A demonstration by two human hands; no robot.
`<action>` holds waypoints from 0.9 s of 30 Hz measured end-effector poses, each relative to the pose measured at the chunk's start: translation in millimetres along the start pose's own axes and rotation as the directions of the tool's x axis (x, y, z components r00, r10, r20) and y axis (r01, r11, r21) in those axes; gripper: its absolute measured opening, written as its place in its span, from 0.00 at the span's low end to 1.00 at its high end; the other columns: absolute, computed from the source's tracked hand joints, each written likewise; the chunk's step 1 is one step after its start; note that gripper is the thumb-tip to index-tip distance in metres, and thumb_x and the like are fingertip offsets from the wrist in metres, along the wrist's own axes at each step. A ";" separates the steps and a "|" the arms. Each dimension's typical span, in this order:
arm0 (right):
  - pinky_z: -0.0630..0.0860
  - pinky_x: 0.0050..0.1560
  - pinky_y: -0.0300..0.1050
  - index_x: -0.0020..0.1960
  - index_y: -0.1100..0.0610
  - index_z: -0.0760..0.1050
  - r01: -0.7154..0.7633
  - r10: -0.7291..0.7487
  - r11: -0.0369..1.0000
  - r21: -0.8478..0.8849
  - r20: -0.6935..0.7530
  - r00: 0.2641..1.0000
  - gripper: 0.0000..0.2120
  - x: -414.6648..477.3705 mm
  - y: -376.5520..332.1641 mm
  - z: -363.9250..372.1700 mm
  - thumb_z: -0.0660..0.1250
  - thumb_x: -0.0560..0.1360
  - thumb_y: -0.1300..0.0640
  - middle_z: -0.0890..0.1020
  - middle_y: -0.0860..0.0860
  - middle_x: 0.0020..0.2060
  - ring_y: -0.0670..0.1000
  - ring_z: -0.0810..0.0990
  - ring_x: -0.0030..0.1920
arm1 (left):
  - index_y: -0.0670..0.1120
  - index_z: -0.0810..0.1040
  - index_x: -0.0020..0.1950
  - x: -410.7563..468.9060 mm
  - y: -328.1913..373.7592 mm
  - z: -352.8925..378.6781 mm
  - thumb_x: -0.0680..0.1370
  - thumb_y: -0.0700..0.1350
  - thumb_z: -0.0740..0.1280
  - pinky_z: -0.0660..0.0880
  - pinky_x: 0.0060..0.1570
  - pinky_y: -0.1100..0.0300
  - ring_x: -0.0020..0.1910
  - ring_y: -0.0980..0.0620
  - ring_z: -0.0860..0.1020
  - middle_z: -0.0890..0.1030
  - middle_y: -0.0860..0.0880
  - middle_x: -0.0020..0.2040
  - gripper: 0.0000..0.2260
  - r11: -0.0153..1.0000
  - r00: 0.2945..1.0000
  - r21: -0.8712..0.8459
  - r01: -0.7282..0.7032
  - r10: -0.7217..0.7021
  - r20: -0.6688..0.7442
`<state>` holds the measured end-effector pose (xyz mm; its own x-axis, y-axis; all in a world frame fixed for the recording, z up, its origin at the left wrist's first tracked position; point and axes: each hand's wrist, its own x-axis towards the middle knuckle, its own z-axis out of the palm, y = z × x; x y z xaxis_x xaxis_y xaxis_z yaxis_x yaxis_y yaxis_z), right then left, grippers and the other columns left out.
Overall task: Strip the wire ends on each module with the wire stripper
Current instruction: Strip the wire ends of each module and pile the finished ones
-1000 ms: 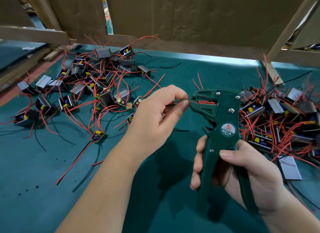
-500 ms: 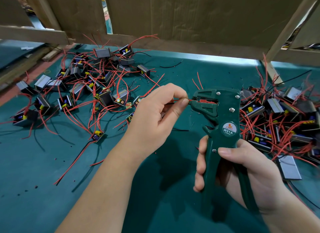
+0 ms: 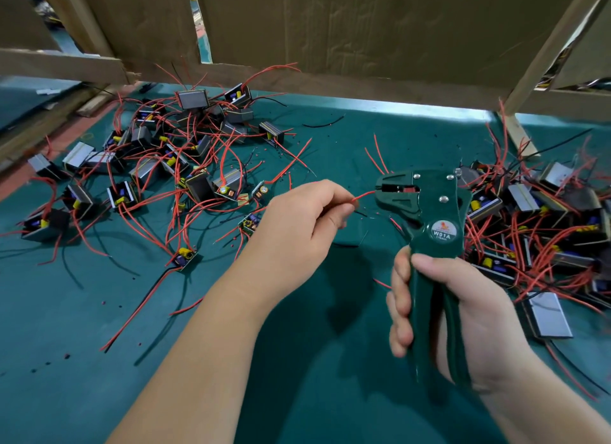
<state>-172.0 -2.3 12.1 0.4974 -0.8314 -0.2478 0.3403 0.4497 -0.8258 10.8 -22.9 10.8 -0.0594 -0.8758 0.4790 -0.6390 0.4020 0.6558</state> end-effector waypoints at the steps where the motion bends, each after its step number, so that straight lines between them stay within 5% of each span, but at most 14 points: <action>1: 0.73 0.24 0.47 0.36 0.58 0.75 0.009 -0.009 1.000 0.010 -0.004 1.000 0.25 0.6 -0.2 -1.1 0.81 0.48 0.45 0.71 0.57 0.27 0.55 0.70 0.21 | 0.43 0.80 0.49 -0.2 -0.4 1.1 0.78 0.43 0.63 0.68 0.42 0.72 0.38 0.60 0.74 0.79 0.55 0.37 0.07 1.000 1.000 0.001 0.000 0.000 0.010; 4: 0.76 0.28 0.51 0.40 0.58 0.78 0.084 -0.085 0.991 0.100 0.011 0.996 0.24 0.0 -4.7 -5.1 0.80 0.50 0.46 0.75 0.58 0.30 0.57 0.76 0.27 | 0.47 0.81 0.47 -0.3 -5.0 0.1 0.77 0.42 0.66 0.68 0.40 0.74 0.37 0.64 0.76 0.82 0.56 0.38 0.04 0.998 0.999 -0.037 0.041 -0.042 -0.014; 7: 0.79 0.33 0.55 0.43 0.58 0.79 0.161 -0.162 0.975 0.151 -0.009 0.987 0.21 1.1 -13.9 -11.9 0.75 0.55 0.49 0.78 0.59 0.34 0.59 0.79 0.32 | 0.53 0.80 0.45 1.4 -7.0 -3.0 0.76 0.39 0.69 0.77 0.45 0.63 0.41 0.54 0.82 0.84 0.56 0.39 0.08 0.952 0.982 -0.262 0.157 -0.178 -0.059; 14: 0.79 0.38 0.62 0.47 0.64 0.80 -0.089 0.082 0.983 0.161 0.051 0.995 0.28 2.0 -6.3 -10.0 0.78 0.50 0.52 0.78 0.65 0.39 0.65 0.80 0.36 | 0.48 0.82 0.47 5.5 4.0 -4.2 0.72 0.37 0.70 0.73 0.42 0.72 0.42 0.60 0.82 0.85 0.54 0.38 0.08 0.715 0.952 -0.659 0.233 -0.307 0.003; 18: 0.78 0.41 0.61 0.50 0.65 0.79 -0.143 0.109 0.974 0.176 0.193 0.975 0.28 -0.8 -5.6 -7.4 0.78 0.54 0.53 0.78 0.66 0.41 0.65 0.80 0.38 | 0.48 0.82 0.44 5.6 6.1 -2.6 0.66 0.43 0.71 0.74 0.42 0.71 0.40 0.60 0.81 0.85 0.53 0.37 0.08 0.677 0.939 -0.698 0.234 -0.342 -0.016; 27: 0.77 0.43 0.63 0.51 0.64 0.79 -0.057 0.029 0.994 0.090 0.284 0.958 0.25 -2.9 -3.4 -3.5 0.78 0.59 0.53 0.78 0.67 0.40 0.66 0.80 0.38 | 0.48 0.80 0.44 4.5 6.5 0.7 0.75 0.35 0.68 0.73 0.41 0.71 0.39 0.61 0.81 0.83 0.56 0.36 0.08 0.723 0.958 -0.660 0.204 -0.287 -0.018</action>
<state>-177.3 -2.6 13.9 0.7135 -0.6907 -0.1175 0.3816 0.5238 -0.7616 5.9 -24.5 16.9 0.1402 -0.9494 0.2811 0.0316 0.2881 0.9571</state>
